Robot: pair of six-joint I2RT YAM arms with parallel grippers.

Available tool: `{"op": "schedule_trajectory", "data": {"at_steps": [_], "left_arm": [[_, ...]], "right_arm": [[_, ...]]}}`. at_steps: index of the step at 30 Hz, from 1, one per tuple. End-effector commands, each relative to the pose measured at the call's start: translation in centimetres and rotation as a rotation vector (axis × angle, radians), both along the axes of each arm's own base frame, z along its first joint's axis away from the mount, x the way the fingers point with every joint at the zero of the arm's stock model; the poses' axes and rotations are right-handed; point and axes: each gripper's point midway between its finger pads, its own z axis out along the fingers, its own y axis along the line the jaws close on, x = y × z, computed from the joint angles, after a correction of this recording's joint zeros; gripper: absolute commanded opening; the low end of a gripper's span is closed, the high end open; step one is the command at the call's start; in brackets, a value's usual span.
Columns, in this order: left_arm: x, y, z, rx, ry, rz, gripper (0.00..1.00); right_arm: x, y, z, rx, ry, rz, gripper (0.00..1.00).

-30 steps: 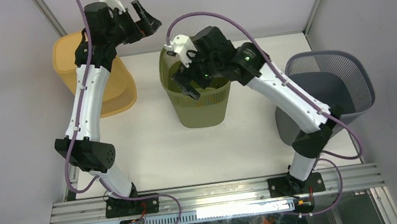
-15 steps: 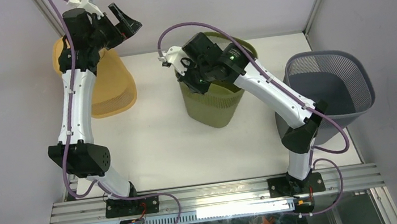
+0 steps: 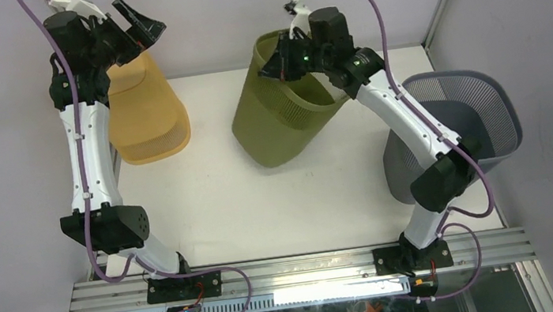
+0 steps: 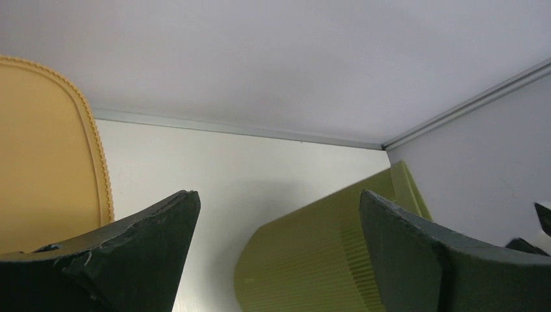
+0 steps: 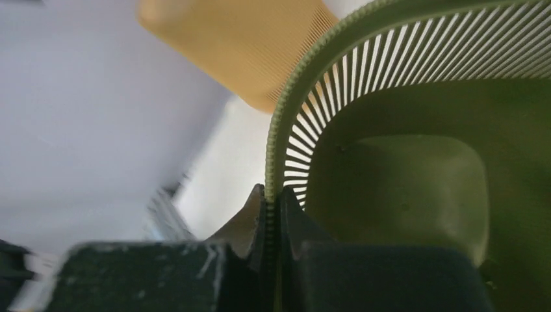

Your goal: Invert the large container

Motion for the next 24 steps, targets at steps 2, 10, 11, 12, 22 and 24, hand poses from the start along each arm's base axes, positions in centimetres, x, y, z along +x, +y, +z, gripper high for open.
{"op": "schedule_trajectory", "data": {"at_steps": [2,10,11,12,22,24], "left_arm": [[-4.2,0.0,7.9,0.032,-0.213,-0.028,0.99],[-5.8,-1.5,8.5,-0.019,-0.215,-0.124,0.99],[-5.8,-1.7,8.1,-0.029,-0.204,-0.132,0.99],[-5.9,-1.9,7.7,-0.032,-0.199,-0.145,0.99],[-6.3,-5.9,5.3,-0.040,-0.146,-0.239,0.99],[-6.4,-6.5,4.2,-0.043,-0.117,-0.246,0.99]], "right_arm": [[-0.1,4.2,9.4,0.665,0.060,0.179,0.00],[3.4,6.9,5.7,0.782,0.246,0.162,0.00],[3.9,6.6,4.9,0.783,0.259,0.123,0.00],[4.2,6.4,3.7,0.783,0.278,0.095,0.00],[4.8,0.4,-0.6,0.937,0.322,-0.005,0.00],[5.0,-0.3,-1.7,0.934,0.343,-0.020,0.00]]}}
